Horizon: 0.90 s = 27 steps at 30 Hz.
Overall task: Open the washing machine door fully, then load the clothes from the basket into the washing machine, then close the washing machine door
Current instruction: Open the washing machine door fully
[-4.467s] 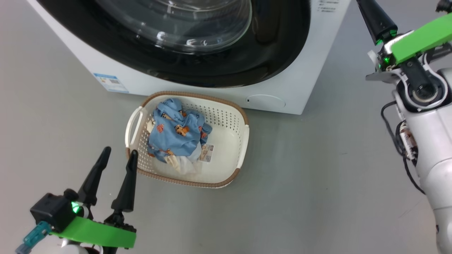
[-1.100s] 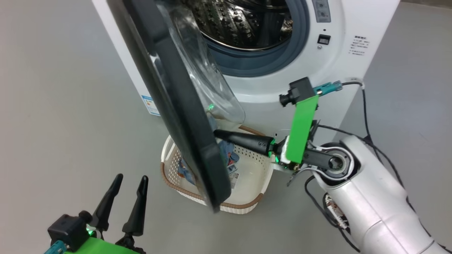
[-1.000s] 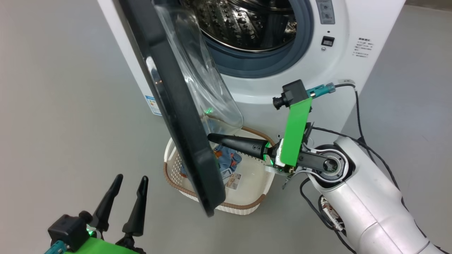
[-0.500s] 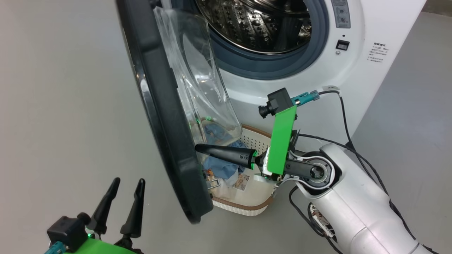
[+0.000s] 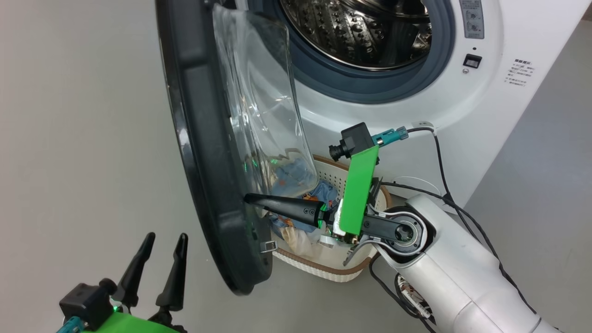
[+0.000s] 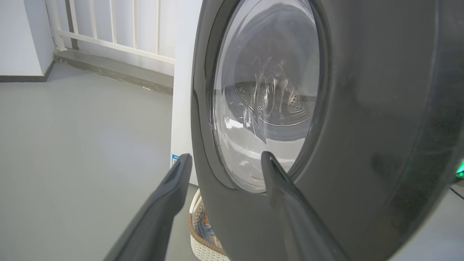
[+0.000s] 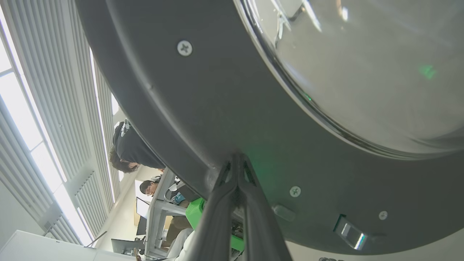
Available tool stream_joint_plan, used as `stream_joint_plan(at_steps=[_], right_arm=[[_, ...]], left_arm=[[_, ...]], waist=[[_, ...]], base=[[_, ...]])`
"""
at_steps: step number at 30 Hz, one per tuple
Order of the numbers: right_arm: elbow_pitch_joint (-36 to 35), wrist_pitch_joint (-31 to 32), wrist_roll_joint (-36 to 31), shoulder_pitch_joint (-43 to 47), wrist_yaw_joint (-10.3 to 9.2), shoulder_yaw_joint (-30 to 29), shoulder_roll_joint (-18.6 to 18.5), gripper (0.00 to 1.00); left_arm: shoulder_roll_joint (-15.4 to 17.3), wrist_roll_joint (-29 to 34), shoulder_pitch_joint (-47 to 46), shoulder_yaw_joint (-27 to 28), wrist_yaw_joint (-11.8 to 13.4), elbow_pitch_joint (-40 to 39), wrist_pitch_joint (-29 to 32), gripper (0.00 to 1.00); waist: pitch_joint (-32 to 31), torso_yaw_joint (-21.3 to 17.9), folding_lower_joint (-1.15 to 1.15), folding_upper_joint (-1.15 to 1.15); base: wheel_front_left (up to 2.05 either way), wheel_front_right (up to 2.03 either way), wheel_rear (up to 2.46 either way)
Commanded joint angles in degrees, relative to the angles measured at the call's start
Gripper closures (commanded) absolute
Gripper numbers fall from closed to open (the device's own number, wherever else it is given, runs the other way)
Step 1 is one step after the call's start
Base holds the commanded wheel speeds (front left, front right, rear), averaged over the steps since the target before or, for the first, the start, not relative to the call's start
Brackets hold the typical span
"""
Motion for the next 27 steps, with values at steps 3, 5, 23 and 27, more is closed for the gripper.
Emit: stream_joint_plan(at_steps=[3, 5, 23, 27], right_arm=[[-1.7, -1.6, 1.1, -2.5, 0.09, 2.0, 2.2, 1.0], [-1.8, -2.5, 1.6, -3.1, 0.09, 2.6, 2.2, 1.0], [-1.7, -5.3, 4.2, -5.0, 0.09, 6.4, 2.2, 1.0], [-1.2, -5.2, 3.8, -4.6, 0.09, 6.0, 2.2, 1.0]], left_arm=[[1.3, 0.1, -1.2, 2.5, -0.2, -0.8, -0.5, 0.0], [1.2, 0.1, -1.5, 2.8, -0.2, -0.6, -0.5, 0.0], [1.3, 0.1, -2.5, 3.6, -0.2, 0.0, -0.5, 0.0], [1.3, 0.2, -2.3, 3.9, -0.2, 0.1, -0.5, 0.0]], waist=[[0.6, 0.8, 0.0, 0.0], [0.8, 1.1, 0.0, 0.0], [1.0, 2.1, 0.0, 0.0], [0.6, 1.7, 0.0, 0.0]], base=[[0.0, 0.0, 0.0], [0.0, 0.0, 0.0], [0.0, 0.0, 0.0], [0.0, 0.0, 0.0]])
